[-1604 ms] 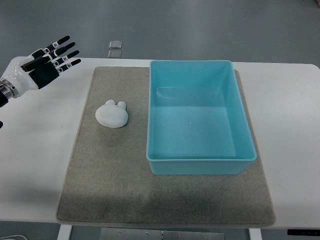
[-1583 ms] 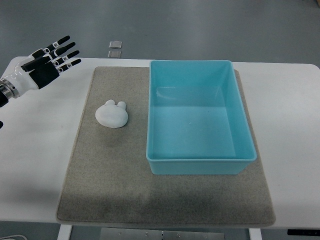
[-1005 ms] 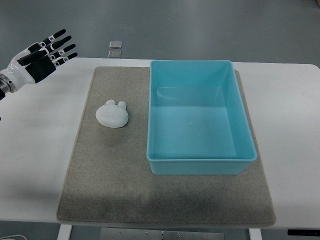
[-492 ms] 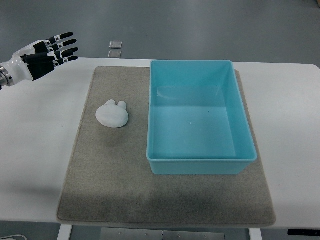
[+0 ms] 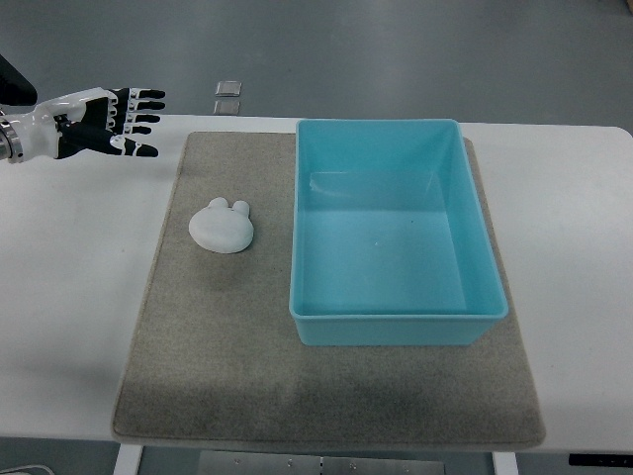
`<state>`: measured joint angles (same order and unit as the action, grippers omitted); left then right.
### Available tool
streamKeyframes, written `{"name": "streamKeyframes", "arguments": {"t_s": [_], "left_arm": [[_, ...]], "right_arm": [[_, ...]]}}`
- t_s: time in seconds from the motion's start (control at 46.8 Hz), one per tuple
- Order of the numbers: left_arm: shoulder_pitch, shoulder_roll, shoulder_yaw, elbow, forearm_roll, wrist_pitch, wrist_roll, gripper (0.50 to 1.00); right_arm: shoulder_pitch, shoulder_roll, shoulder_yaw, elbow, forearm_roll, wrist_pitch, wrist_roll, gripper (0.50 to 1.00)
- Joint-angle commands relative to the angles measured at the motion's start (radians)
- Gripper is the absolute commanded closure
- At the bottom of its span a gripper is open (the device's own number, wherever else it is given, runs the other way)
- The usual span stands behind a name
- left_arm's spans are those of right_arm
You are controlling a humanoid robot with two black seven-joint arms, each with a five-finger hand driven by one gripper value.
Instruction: Place white toy into blue box with left hand
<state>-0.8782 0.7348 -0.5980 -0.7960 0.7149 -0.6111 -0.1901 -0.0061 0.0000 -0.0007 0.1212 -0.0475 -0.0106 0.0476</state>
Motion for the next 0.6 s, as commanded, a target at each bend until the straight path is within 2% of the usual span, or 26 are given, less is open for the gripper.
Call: {"name": "streamKeyframes", "arguments": {"t_s": [0.0, 0.193, 0.385, 0.578], "left_arm": [[0.004, 0.021, -0.002, -0.041, 0.061, 0.0, -0.008, 0.506], [0.027, 0.074, 0.0, -0.179, 0.138, 0.0, -0.028, 0.51], [0.074, 0.086, 0.001, -0.322, 0.196, 0.134, -0.031, 0.508], [0.096, 0.097, 0.001, -0.411, 0.328, 0.172, -0.035, 0.51]], "right_arm": [[0.0, 0.0, -0.001, 0.0, 0.0, 0.0, 0.0, 0.564], [0.0, 0.0, 0.001, 0.0, 0.0, 0.0, 0.0, 0.564], [0.0, 0.0, 0.001, 0.0, 0.0, 0.0, 0.0, 0.564], [0.0, 0.0, 0.001, 0.0, 0.0, 0.0, 0.0, 0.564]]}}
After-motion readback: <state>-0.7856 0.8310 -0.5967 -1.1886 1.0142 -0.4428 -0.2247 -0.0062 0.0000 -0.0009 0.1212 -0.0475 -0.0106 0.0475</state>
